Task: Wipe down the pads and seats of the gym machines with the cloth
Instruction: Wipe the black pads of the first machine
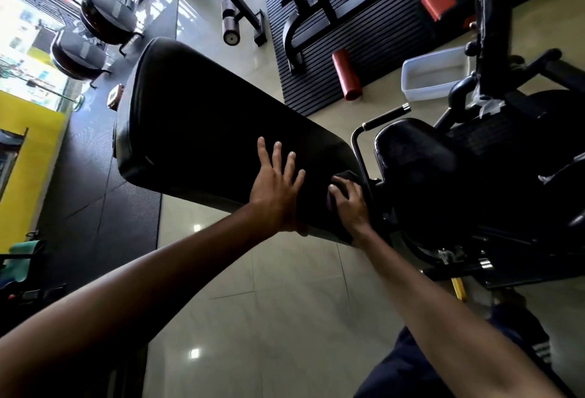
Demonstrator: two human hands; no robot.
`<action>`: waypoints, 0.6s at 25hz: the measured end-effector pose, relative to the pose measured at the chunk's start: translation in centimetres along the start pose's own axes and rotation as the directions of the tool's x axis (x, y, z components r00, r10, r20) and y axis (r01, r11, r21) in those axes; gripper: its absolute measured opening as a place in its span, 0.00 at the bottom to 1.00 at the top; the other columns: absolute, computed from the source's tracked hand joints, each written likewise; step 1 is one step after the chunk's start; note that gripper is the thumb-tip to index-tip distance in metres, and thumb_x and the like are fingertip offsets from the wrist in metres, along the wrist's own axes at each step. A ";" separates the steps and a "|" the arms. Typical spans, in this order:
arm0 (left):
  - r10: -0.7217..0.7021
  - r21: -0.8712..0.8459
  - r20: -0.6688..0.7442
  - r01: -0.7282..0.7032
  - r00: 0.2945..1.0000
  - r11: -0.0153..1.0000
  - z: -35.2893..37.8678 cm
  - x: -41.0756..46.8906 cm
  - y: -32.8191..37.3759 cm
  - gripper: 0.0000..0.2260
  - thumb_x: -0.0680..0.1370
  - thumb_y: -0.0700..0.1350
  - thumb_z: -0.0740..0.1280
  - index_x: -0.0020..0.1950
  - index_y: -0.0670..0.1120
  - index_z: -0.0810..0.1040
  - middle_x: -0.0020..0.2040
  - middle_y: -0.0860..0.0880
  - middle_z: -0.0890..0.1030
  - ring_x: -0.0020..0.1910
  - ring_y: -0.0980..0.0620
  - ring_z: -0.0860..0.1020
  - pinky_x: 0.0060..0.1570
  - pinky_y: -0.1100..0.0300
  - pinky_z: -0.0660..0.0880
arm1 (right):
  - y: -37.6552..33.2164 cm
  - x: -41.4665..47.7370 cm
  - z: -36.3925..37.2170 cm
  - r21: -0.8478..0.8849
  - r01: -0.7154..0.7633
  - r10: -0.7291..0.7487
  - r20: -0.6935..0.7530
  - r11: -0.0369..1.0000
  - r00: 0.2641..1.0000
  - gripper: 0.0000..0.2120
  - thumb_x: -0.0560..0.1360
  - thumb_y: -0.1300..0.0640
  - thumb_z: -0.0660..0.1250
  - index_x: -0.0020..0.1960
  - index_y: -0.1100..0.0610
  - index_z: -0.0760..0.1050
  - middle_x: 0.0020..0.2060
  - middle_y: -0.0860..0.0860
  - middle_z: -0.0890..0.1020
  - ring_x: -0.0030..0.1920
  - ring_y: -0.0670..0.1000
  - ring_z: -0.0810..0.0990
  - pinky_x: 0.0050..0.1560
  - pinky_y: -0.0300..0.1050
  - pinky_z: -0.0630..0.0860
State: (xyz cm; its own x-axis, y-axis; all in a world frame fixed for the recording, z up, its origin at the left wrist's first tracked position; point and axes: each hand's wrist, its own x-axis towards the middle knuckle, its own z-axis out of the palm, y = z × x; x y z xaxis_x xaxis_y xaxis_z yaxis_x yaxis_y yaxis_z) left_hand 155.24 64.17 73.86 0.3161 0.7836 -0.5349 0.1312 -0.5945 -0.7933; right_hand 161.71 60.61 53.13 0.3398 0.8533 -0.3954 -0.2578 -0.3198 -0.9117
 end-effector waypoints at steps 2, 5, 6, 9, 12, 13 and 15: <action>0.013 0.028 -0.020 -0.013 1.000 1.000 0.3 0.3 0.2 0.53 0.69 0.80 0.54 0.82 0.49 0.42 0.81 0.36 0.42 0.77 0.26 0.41 0.68 0.21 0.40 | -1.2 -2.3 0.8 -0.008 0.138 -0.138 0.026 0.990 0.990 0.17 0.79 0.43 0.64 0.67 0.41 0.75 0.71 0.47 0.69 0.71 0.49 0.71 0.69 0.46 0.67; 0.023 0.052 -0.048 -0.021 0.999 0.998 0.5 0.3 0.4 0.52 0.70 0.80 0.53 0.82 0.49 0.42 0.81 0.35 0.43 0.77 0.25 0.43 0.67 0.20 0.41 | 0.5 -6.2 0.7 0.003 0.332 -0.332 0.066 0.943 0.941 0.20 0.78 0.38 0.62 0.70 0.37 0.71 0.73 0.44 0.67 0.73 0.44 0.68 0.68 0.37 0.67; 0.023 0.052 -0.053 -0.021 0.998 0.998 0.5 0.3 0.3 0.51 0.71 0.79 0.53 0.82 0.49 0.42 0.81 0.35 0.43 0.77 0.25 0.43 0.67 0.20 0.42 | 1.7 -6.2 0.2 -0.025 0.342 -0.341 0.055 0.939 0.939 0.21 0.78 0.37 0.62 0.70 0.38 0.72 0.73 0.44 0.67 0.72 0.44 0.68 0.67 0.35 0.66; 0.024 0.058 -0.055 -0.021 0.998 0.998 0.4 0.4 0.3 0.51 0.71 0.79 0.54 0.82 0.49 0.42 0.81 0.35 0.43 0.77 0.25 0.43 0.67 0.20 0.42 | 3.7 -2.4 -1.3 -0.033 0.069 -0.071 -0.058 0.997 0.996 0.25 0.74 0.36 0.62 0.67 0.45 0.76 0.68 0.50 0.72 0.69 0.52 0.73 0.68 0.44 0.68; 0.021 0.058 -0.062 -0.017 0.998 0.998 0.4 0.4 0.4 0.51 0.71 0.79 0.53 0.82 0.49 0.43 0.81 0.35 0.43 0.77 0.25 0.43 0.67 0.20 0.42 | 1.4 -1.7 -0.2 -0.046 -0.006 0.004 -0.041 0.999 0.999 0.20 0.77 0.42 0.64 0.67 0.46 0.77 0.70 0.51 0.71 0.68 0.55 0.74 0.69 0.49 0.69; 0.022 0.056 -0.068 -0.018 0.997 0.998 0.5 0.3 0.4 0.51 0.71 0.79 0.52 0.83 0.48 0.43 0.81 0.35 0.43 0.77 0.25 0.43 0.67 0.20 0.42 | 0.3 -2.7 0.5 -0.041 0.080 -0.081 -0.019 0.996 0.997 0.20 0.77 0.41 0.64 0.67 0.44 0.76 0.71 0.49 0.70 0.69 0.52 0.73 0.68 0.47 0.69; 0.028 0.059 -0.077 -0.023 0.997 0.998 0.6 0.4 0.4 0.51 0.71 0.79 0.51 0.82 0.48 0.43 0.81 0.35 0.43 0.77 0.24 0.43 0.67 0.20 0.42 | -1.2 -5.2 1.3 -0.035 0.252 -0.251 0.010 0.967 0.968 0.22 0.78 0.39 0.63 0.70 0.41 0.73 0.73 0.45 0.67 0.71 0.45 0.69 0.65 0.38 0.69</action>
State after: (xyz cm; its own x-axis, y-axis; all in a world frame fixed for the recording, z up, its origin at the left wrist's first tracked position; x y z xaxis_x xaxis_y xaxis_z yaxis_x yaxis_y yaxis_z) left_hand 154.80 64.37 73.19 0.3909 0.7506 -0.5327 0.0681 -0.6007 -0.7966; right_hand 159.12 57.13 56.41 0.3842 0.9106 -0.1523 -0.1319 -0.1091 -0.9852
